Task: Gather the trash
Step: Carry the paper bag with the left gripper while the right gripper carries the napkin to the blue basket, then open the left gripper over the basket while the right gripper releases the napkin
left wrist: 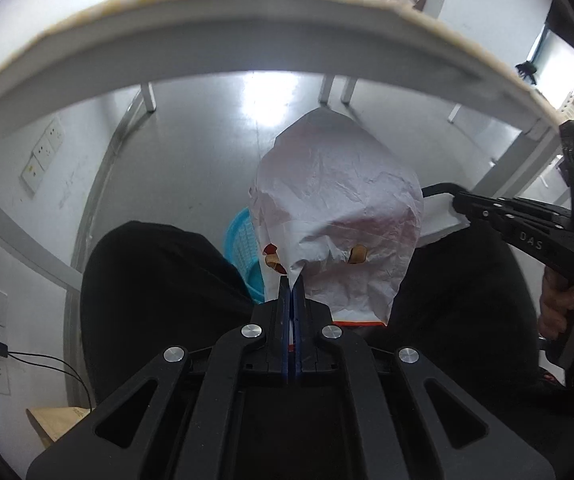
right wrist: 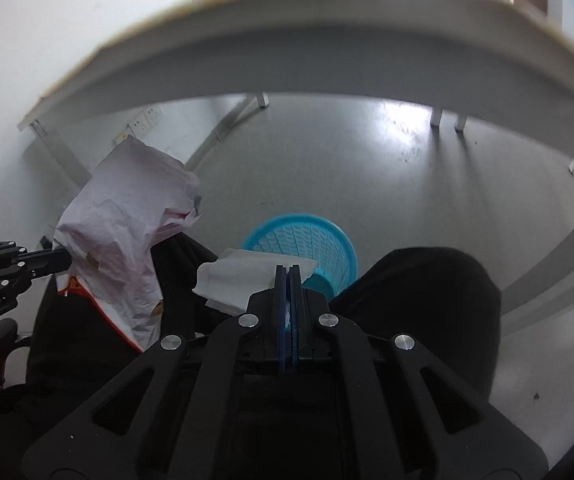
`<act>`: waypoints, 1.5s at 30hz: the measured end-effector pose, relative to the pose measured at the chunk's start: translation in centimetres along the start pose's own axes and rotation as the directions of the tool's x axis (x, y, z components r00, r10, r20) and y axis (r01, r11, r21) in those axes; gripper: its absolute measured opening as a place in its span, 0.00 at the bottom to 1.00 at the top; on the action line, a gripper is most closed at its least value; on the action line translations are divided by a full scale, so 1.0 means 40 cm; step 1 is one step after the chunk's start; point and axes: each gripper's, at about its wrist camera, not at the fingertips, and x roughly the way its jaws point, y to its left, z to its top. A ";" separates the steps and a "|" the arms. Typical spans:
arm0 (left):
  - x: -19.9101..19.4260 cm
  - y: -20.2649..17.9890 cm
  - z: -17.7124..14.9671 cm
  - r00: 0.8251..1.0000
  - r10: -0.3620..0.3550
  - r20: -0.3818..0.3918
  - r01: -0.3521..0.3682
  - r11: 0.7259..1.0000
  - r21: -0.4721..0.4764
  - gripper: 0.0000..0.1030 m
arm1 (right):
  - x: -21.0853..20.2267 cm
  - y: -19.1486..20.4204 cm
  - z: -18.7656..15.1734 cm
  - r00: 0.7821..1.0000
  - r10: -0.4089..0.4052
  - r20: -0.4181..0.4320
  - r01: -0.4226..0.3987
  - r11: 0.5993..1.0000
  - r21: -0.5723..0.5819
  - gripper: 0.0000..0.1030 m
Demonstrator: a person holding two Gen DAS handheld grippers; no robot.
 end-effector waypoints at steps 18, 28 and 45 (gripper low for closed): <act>0.358 0.063 0.112 0.972 0.086 -0.220 -0.111 0.989 -0.101 0.00 | 0.375 -0.009 0.071 0.970 -0.091 -0.225 0.098 0.995 0.018 0.01; 0.545 0.103 0.167 0.930 0.131 -0.343 -0.193 0.969 -0.153 0.00 | 0.519 -0.074 0.103 0.936 -0.086 -0.343 0.129 0.986 0.106 0.01; 0.785 0.106 0.188 0.853 0.142 -0.503 -0.219 0.971 -0.098 0.00 | 0.785 -0.112 0.082 0.856 -0.065 -0.513 0.165 0.974 0.152 0.01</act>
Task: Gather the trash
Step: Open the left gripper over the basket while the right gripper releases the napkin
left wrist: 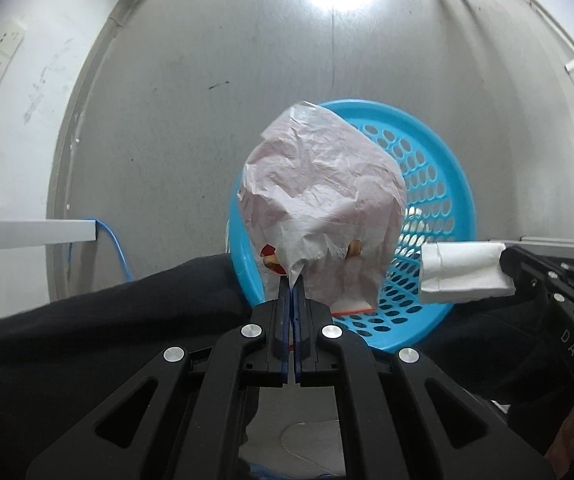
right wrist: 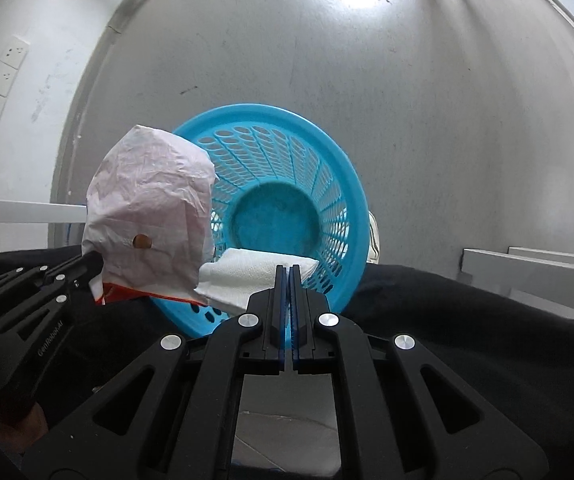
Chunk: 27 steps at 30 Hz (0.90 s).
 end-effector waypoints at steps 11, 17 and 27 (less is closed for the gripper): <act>0.027 -0.010 0.018 0.999 -0.026 -0.021 0.026 1.000 0.018 0.20 | 0.029 -0.020 0.006 1.000 0.013 -0.022 -0.013 1.000 0.023 0.11; 0.004 0.004 0.016 0.999 -0.036 0.014 0.036 0.999 -0.030 0.25 | 0.020 -0.017 0.006 0.999 0.026 -0.022 -0.026 1.000 0.014 0.20; -0.085 0.013 -0.042 0.993 -0.075 0.087 0.079 0.996 -0.041 0.29 | -0.074 0.025 -0.041 0.998 0.031 0.046 -0.029 0.998 -0.057 0.29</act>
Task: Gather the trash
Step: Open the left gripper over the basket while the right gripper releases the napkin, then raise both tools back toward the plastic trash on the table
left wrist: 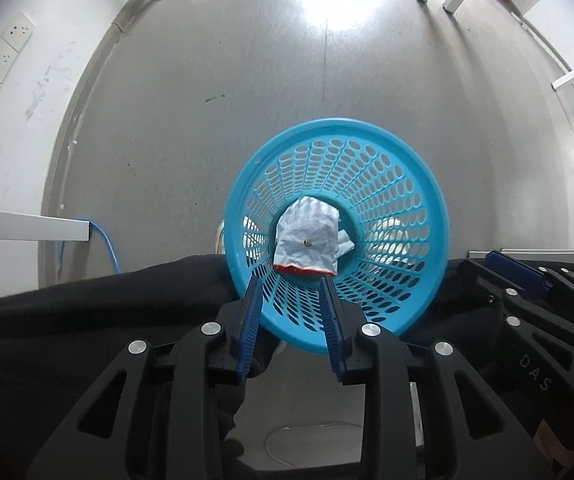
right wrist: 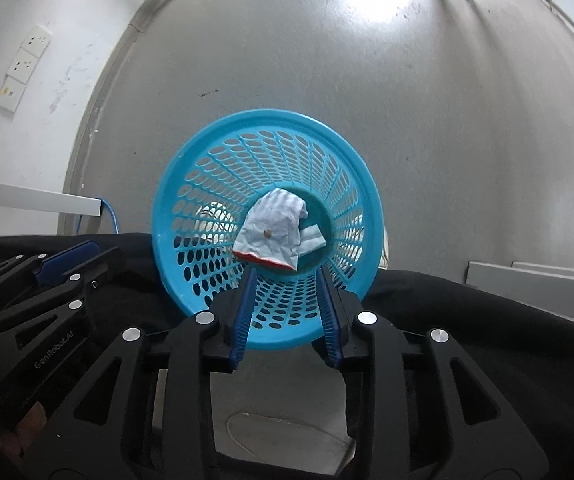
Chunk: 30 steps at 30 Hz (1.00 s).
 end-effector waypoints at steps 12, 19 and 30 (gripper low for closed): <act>-0.191 0.022 -0.105 0.980 -0.037 0.197 0.028 0.998 0.053 0.40 | -0.204 0.050 -0.113 0.985 0.064 0.157 -0.049 0.994 -0.099 0.43; -0.285 0.041 -0.167 0.965 -0.059 0.256 0.045 0.997 0.061 0.46 | -0.301 0.054 -0.170 0.975 0.078 0.206 -0.054 0.991 -0.119 0.47; -0.453 0.069 -0.282 0.915 -0.093 0.393 0.052 0.992 0.113 0.66 | -0.501 0.068 -0.322 0.935 0.110 0.336 -0.037 0.976 -0.215 0.61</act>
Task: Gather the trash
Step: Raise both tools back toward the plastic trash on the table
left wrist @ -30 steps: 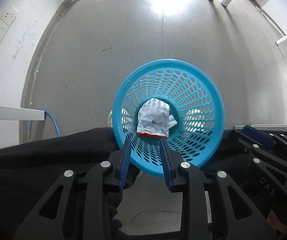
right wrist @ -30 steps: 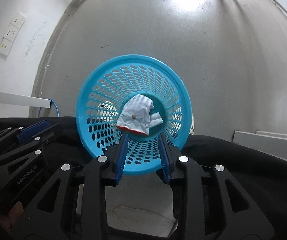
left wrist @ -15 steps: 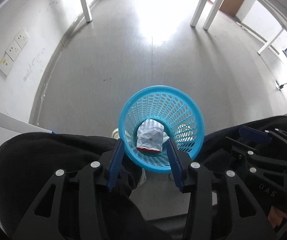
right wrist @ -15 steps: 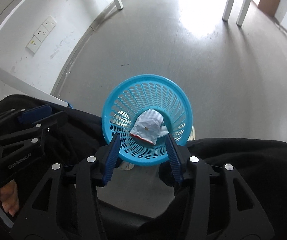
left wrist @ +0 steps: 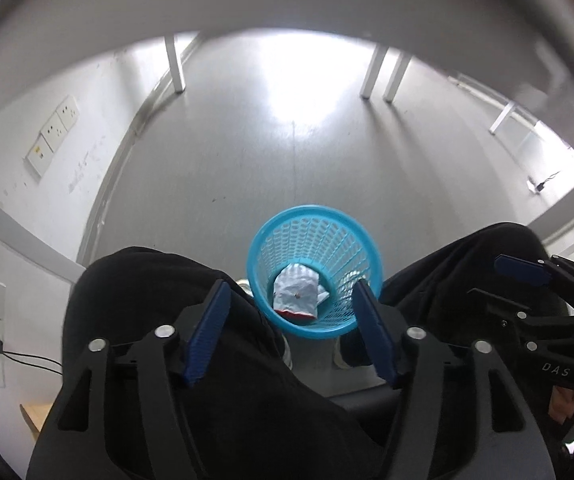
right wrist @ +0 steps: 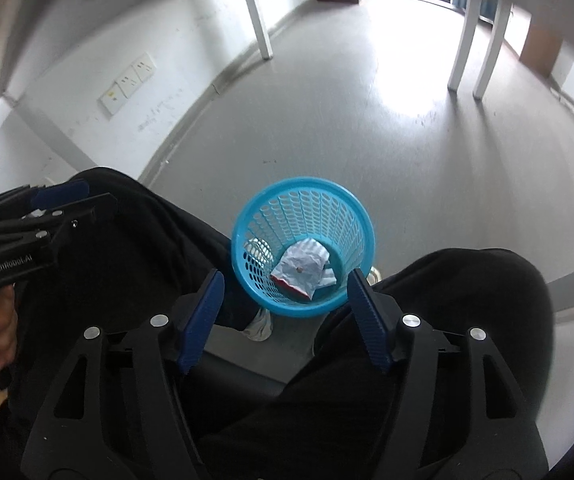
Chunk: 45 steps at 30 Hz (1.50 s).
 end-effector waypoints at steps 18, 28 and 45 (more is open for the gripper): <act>-0.312 0.022 -0.038 0.952 -0.067 0.297 0.065 0.998 0.016 0.94 | -0.382 0.041 -0.041 0.942 0.057 0.332 -0.033 0.996 -0.077 0.88; -0.438 0.000 0.045 0.891 -0.071 0.449 0.063 0.998 0.033 0.94 | -0.522 0.034 0.062 0.876 0.068 0.477 -0.046 0.997 -0.058 0.92; -0.454 -0.024 0.265 0.861 -0.076 0.503 0.062 0.997 0.045 0.94 | -0.504 -0.050 0.305 0.834 0.017 0.552 -0.034 0.999 0.020 0.92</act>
